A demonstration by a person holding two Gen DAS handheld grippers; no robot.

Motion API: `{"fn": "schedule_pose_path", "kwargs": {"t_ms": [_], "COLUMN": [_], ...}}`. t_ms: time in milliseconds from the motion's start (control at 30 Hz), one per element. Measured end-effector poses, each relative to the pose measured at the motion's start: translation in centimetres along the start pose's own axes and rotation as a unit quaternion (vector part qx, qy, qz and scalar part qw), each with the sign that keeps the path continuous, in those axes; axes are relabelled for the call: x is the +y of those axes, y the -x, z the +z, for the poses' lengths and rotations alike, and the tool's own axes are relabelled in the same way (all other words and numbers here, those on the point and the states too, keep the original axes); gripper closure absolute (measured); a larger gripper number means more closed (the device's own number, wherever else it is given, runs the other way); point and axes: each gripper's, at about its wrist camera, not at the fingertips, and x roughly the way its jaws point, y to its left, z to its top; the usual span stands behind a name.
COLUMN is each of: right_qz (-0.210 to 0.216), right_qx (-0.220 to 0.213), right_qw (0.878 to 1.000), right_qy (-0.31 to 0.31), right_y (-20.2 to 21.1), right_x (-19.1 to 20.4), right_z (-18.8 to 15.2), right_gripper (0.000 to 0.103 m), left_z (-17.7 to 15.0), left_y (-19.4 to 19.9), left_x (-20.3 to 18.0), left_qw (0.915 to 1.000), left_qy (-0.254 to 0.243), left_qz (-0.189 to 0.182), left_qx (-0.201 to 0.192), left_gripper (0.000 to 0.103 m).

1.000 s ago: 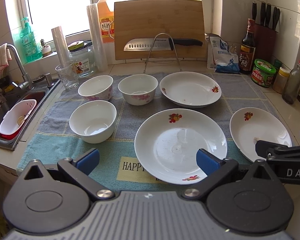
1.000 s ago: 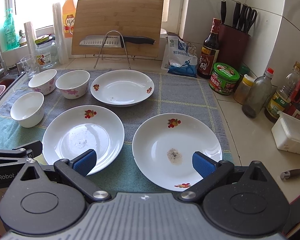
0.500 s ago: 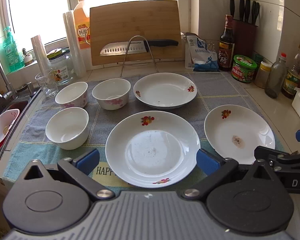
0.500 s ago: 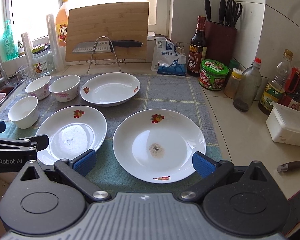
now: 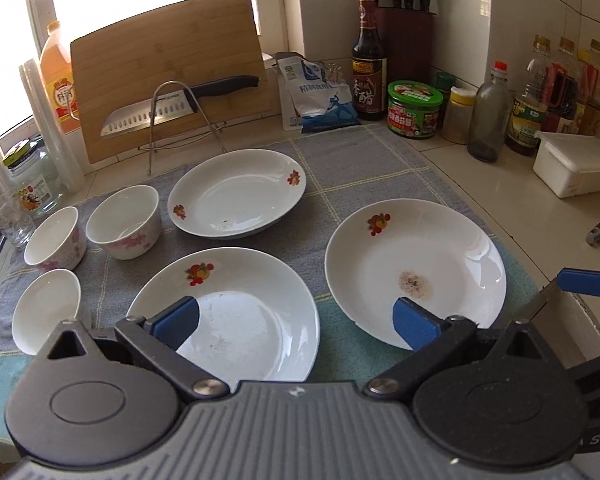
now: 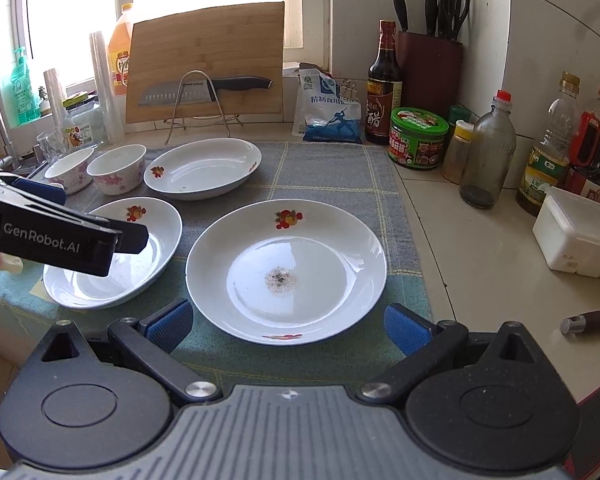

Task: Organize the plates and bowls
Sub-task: 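Move the left tool to the rim of the brown-stained white plate, then grip the stained plate rim with the left tool and slide it toward the condiment jars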

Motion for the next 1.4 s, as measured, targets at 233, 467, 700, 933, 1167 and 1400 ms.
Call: {"fn": "schedule_pose_path", "kwargs": {"t_ms": [233, 467, 700, 933, 1167, 1400], "right_qz": [-0.005, -0.003, -0.002, 0.005, 0.010, 0.020], "right_qx": [0.019, 0.043, 0.043, 0.032, 0.028, 0.030], "right_qw": [1.000, 0.999, 0.999, 0.999, 0.999, 0.998], "right_qy": [-0.002, -0.003, 0.012, 0.013, 0.032, 0.044], "right_y": [-2.6, -4.9, -6.5, -7.6, -8.1, -8.5], "right_x": [-0.6, -0.7, -0.2, -0.6, -0.5, -0.6], "right_z": [-0.6, -1.8, -2.5, -2.5, -2.4, -2.1], "right_gripper": [0.000, 0.000, 0.000, 0.000, 0.000, 0.000], "left_z": [2.1, 4.1, 5.9, 7.3, 7.8, 8.0], "left_y": [-3.4, -7.4, -11.3, -14.7, -17.5, -18.8], "left_x": [-1.1, -1.1, -1.7, -2.9, -3.5, -3.6], "left_qw": [0.9965, 0.9874, 0.9682, 0.9432, 0.9208, 0.9029], "left_qy": [-0.051, -0.102, -0.177, -0.227, -0.254, -0.262], "left_qz": [-0.065, -0.118, -0.169, -0.224, -0.259, -0.294], "left_qx": [0.008, 0.031, 0.051, 0.093, 0.142, 0.172], "left_gripper": [0.001, 0.001, 0.001, 0.004, 0.018, 0.027]}}
